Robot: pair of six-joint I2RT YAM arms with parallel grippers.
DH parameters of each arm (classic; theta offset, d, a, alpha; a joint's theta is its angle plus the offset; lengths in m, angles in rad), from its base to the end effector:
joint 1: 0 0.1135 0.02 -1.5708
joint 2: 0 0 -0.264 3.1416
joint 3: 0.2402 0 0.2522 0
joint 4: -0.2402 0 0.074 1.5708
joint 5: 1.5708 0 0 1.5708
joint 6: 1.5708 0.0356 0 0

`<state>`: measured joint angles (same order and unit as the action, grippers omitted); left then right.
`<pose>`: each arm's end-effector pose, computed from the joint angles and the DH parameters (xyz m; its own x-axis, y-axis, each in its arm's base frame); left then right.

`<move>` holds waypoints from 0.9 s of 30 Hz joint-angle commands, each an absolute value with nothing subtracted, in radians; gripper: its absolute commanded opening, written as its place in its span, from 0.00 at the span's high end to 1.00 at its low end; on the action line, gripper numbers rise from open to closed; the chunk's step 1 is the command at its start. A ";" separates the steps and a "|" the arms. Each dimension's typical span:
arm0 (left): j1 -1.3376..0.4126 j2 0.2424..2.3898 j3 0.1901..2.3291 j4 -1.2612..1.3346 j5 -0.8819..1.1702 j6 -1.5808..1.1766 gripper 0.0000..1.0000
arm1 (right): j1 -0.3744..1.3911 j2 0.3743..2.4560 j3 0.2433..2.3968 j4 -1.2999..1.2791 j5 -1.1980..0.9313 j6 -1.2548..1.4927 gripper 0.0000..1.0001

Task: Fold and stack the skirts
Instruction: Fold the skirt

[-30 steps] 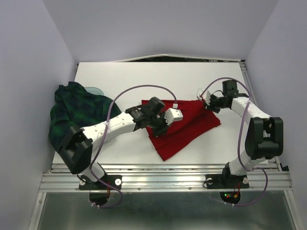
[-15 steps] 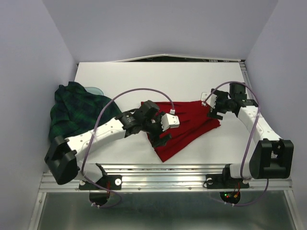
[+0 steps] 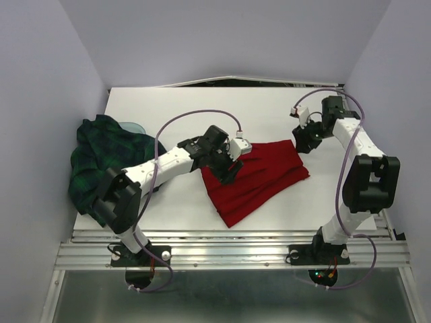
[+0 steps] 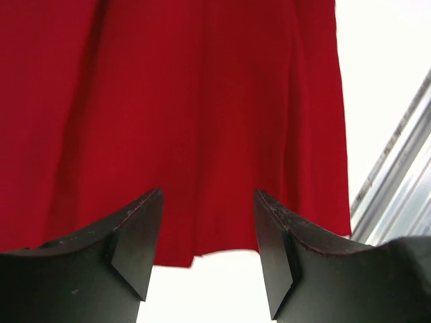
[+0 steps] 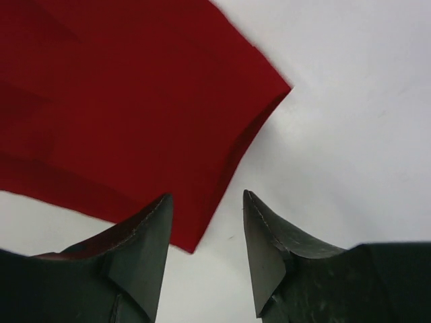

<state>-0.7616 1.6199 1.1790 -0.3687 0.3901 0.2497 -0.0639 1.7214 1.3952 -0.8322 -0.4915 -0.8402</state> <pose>0.2468 -0.2540 0.2495 -0.3031 0.6048 -0.7364 0.9319 0.3497 -0.0963 0.3535 -0.0058 0.2563 -0.5115 -0.6252 -0.5895 -0.7693 0.6388 -0.0100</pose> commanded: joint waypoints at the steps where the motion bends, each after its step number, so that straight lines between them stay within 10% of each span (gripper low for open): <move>1: -0.769 1.656 1.311 -0.316 0.338 0.230 0.34 | -0.081 1.687 1.341 -0.941 -0.505 -0.579 0.49; 27: -0.669 2.284 1.880 -0.523 0.241 0.420 0.67 | -0.065 1.663 0.956 -0.758 -0.563 -0.632 0.64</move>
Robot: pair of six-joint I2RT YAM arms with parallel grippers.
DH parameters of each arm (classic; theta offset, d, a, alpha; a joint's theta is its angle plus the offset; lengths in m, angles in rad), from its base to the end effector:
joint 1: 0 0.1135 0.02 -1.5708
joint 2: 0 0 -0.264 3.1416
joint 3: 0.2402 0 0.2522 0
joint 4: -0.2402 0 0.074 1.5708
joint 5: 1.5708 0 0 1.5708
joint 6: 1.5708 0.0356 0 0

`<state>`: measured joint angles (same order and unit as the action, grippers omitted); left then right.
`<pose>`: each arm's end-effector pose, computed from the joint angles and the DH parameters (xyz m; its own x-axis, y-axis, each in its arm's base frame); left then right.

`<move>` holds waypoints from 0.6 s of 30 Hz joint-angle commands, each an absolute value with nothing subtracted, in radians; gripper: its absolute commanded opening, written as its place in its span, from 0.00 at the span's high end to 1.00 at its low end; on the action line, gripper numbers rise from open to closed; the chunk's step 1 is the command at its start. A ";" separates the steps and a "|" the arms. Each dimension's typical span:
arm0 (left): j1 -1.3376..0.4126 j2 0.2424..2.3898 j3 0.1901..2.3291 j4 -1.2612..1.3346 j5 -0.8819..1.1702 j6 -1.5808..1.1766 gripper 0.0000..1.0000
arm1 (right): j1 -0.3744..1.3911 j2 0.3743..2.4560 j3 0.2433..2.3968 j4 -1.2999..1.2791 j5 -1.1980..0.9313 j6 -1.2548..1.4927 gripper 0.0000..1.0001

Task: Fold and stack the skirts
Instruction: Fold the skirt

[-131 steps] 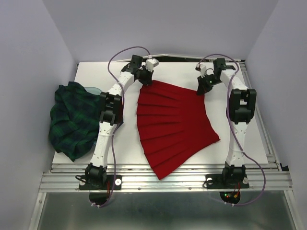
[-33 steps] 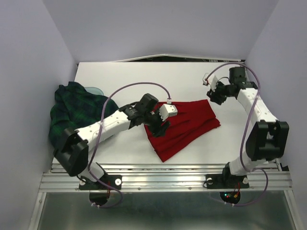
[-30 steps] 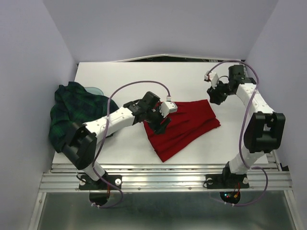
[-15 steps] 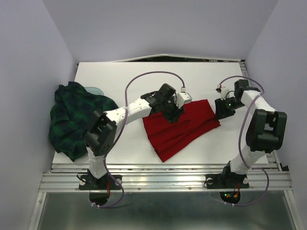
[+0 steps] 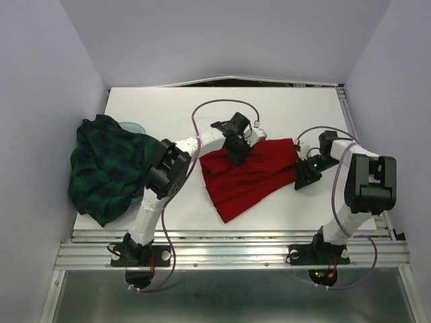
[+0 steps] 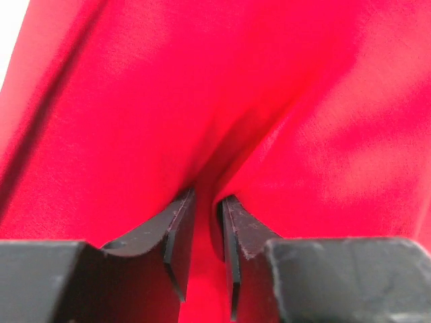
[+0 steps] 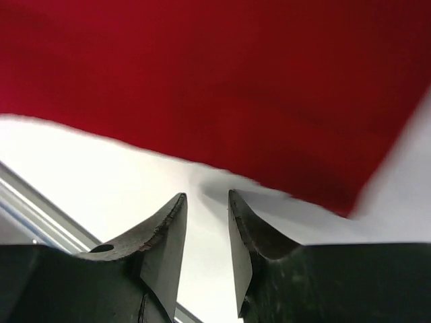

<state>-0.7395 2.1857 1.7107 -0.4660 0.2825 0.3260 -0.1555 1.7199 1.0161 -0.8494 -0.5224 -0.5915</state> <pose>0.3489 -0.3317 0.1830 -0.3195 0.7077 -0.6301 0.9192 0.3929 -0.0248 0.2859 -0.0268 0.1570 -0.8900 -0.3496 -0.2928 -0.4466 0.7982 0.4043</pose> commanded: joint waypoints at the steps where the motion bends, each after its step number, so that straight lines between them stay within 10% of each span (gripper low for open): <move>1: -0.669 2.307 1.925 -0.531 0.245 0.429 0.67 | -0.039 1.660 0.944 -0.758 -0.560 -0.632 0.64; 9: -0.584 2.379 2.266 -0.540 0.233 0.428 0.53 | 0.239 1.559 0.910 -0.620 -0.689 -0.473 0.62; 18: -0.584 1.867 1.666 -0.358 0.316 0.403 0.32 | 0.169 1.434 1.179 -0.612 -0.490 -0.440 0.53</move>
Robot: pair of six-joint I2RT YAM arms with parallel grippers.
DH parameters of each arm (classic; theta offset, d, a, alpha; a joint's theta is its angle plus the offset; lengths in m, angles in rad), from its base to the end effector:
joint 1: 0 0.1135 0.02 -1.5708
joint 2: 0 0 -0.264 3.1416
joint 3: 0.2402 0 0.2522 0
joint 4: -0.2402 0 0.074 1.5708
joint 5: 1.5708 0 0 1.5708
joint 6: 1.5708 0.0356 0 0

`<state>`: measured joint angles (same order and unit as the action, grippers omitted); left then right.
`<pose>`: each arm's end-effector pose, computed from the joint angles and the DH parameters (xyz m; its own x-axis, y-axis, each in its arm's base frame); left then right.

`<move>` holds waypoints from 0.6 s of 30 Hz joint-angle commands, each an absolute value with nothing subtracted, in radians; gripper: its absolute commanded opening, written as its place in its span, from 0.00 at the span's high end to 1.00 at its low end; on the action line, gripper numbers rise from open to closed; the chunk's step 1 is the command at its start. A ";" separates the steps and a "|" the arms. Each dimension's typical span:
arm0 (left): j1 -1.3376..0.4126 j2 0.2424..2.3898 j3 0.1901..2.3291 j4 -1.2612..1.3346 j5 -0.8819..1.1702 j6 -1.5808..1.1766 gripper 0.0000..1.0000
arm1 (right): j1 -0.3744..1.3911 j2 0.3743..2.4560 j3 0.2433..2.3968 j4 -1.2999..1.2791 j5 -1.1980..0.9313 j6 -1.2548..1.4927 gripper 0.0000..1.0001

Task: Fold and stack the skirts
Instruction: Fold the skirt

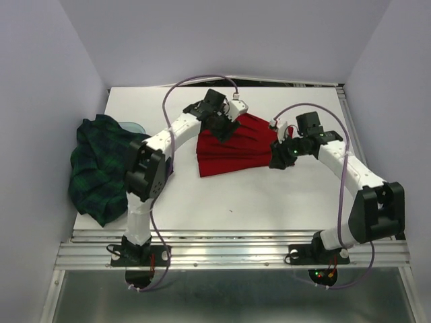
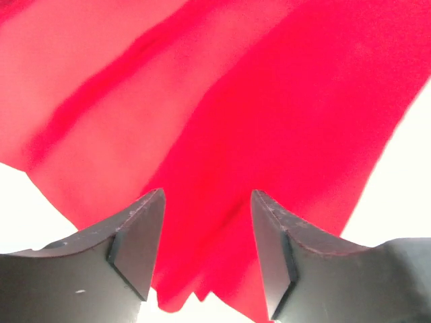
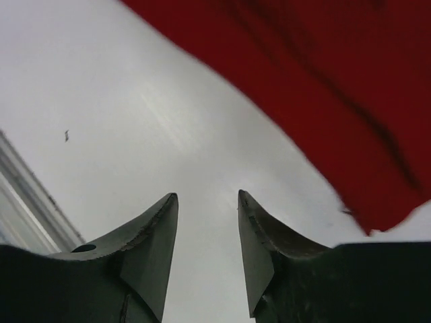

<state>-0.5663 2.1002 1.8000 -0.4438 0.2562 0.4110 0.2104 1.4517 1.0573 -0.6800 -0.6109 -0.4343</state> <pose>0.4043 -0.2677 0.2528 -0.2537 0.6193 -0.7431 0.8484 0.5115 0.1366 0.2764 0.0799 0.2462 -0.5957 -0.4796 -0.6443 -0.7594 0.5977 0.2571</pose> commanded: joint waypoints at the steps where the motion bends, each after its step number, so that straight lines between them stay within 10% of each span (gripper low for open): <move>1: -0.587 1.811 1.631 -0.356 0.322 0.410 0.31 | 0.169 1.448 1.198 -0.614 -0.456 -0.474 0.53; 18: -0.729 1.804 1.494 -0.230 0.235 0.703 0.31 | 0.095 1.684 1.302 -0.564 -0.193 -0.316 0.59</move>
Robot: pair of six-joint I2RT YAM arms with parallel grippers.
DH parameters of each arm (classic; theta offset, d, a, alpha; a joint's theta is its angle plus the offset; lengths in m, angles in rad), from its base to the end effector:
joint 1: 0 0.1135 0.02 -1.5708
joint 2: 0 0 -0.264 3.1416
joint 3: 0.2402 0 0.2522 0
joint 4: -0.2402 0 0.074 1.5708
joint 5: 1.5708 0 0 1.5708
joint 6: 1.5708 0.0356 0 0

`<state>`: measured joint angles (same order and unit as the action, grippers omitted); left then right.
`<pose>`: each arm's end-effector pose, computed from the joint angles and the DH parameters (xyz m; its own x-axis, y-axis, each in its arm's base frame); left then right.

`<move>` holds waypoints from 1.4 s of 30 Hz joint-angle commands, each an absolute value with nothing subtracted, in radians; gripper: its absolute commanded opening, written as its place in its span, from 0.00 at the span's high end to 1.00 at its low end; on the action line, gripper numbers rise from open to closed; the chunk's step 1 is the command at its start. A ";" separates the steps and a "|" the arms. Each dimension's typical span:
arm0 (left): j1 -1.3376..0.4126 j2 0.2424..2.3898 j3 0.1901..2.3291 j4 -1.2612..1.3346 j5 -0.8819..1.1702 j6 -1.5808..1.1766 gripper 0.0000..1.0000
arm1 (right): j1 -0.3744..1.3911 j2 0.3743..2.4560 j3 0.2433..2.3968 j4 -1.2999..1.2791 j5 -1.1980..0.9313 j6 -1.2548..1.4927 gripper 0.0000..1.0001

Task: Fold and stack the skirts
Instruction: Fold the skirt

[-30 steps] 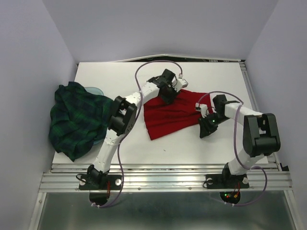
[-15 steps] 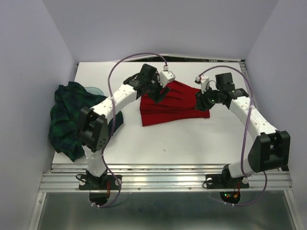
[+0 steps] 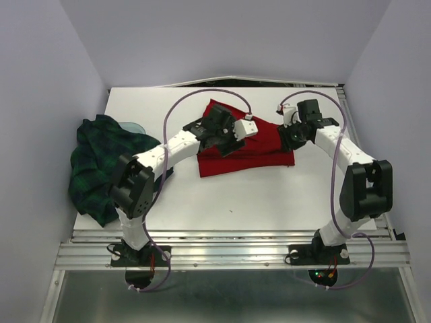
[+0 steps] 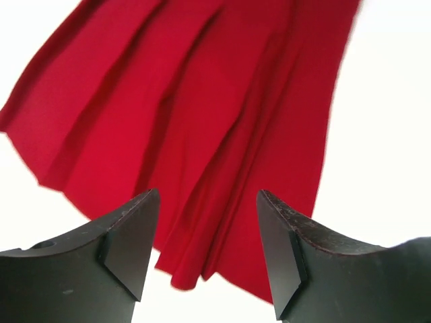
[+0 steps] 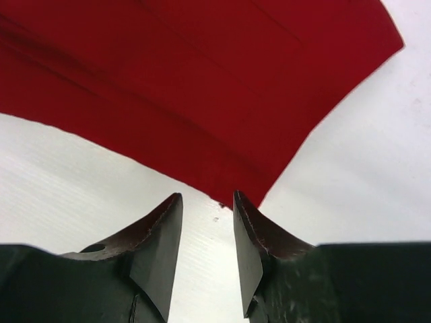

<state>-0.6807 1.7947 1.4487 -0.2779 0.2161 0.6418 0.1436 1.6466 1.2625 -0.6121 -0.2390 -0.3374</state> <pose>0.3198 -0.2688 0.2807 0.0853 0.6833 -0.7251 0.8725 0.3002 0.3855 0.3438 0.0582 0.2494 -0.6958 -0.4256 -0.5786 -0.5264 0.8502 0.0076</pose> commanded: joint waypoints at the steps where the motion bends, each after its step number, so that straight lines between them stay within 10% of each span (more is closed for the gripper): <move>1: -0.761 1.810 1.488 -0.219 0.233 0.704 0.31 | 0.081 1.693 1.313 -0.565 -0.204 -0.313 0.58; 12: -0.885 1.851 1.425 -0.008 0.399 0.566 0.12 | -0.041 1.858 1.453 -0.681 -0.482 -0.107 0.37; 17: -0.879 1.940 1.532 -0.026 0.408 0.352 0.37 | -0.041 1.914 1.453 -0.652 -0.532 -0.077 0.54; 28: -0.805 1.804 1.355 -0.054 0.423 0.013 0.49 | -0.041 1.907 1.225 -0.604 -0.661 -0.002 0.99; 32: -0.752 1.717 1.197 -0.081 0.457 0.006 0.50 | -0.041 1.833 1.117 -0.595 -0.716 0.072 0.99; 36: -0.671 1.723 1.120 -0.121 0.420 0.020 0.55 | -0.011 1.764 1.052 -0.655 -0.856 0.026 0.98; 42: -0.598 1.874 1.277 -0.198 0.365 0.064 0.64 | 0.000 1.628 1.184 -0.922 -0.847 -0.245 0.58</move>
